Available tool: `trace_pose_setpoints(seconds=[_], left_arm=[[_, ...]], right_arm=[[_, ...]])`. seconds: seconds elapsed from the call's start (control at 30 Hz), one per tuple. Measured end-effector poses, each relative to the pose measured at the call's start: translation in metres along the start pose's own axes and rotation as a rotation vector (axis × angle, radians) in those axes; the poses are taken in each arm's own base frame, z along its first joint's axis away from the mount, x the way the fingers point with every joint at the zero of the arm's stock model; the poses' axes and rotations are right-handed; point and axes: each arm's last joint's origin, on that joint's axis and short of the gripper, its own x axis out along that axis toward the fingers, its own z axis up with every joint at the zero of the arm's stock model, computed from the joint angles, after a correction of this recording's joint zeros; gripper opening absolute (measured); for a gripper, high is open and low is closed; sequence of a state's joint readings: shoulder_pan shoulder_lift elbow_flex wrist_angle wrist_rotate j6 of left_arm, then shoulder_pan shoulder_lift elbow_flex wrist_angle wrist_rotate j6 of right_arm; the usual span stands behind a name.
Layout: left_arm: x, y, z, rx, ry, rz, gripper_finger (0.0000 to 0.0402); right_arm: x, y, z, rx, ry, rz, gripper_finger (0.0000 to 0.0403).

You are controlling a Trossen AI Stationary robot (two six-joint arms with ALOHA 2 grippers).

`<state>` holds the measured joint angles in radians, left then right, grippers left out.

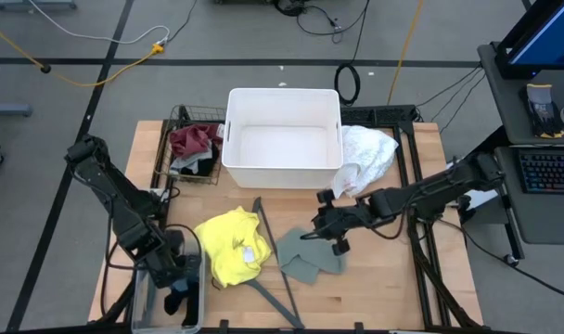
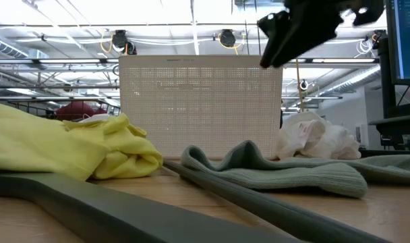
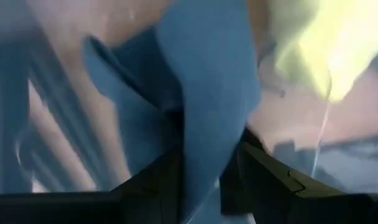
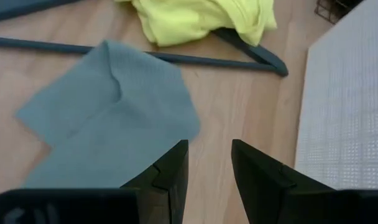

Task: Pick & Place Cloths
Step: Put the blue sock into the transparent bin

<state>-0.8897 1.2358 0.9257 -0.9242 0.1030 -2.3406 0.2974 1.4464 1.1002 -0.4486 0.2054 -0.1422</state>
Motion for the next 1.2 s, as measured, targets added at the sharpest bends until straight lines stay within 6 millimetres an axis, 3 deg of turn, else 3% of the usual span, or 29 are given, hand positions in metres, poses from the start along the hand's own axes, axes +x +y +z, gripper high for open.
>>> trace_pose_setpoints(seconds=[0.33,0.53,0.77,1.2], left_arm=[[-0.002,-0.013,-0.014,0.026,0.161,-0.126,0.0152],[-0.005,-0.019,-0.02,0.006,0.229,-0.189,0.0152],[-0.004,-0.016,-0.021,-0.022,0.288,-0.094,0.0152],[-0.006,-0.012,-0.023,0.052,0.281,-0.107,0.0152]], right_arm=[[0.024,0.009,-0.03,0.029,-0.051,0.167,0.0114],[0.029,0.013,-0.037,0.048,-0.077,0.196,0.0114],[0.029,0.016,-0.036,0.038,-0.081,0.202,0.012],[0.028,0.021,-0.035,0.103,-0.081,0.211,0.0236]])
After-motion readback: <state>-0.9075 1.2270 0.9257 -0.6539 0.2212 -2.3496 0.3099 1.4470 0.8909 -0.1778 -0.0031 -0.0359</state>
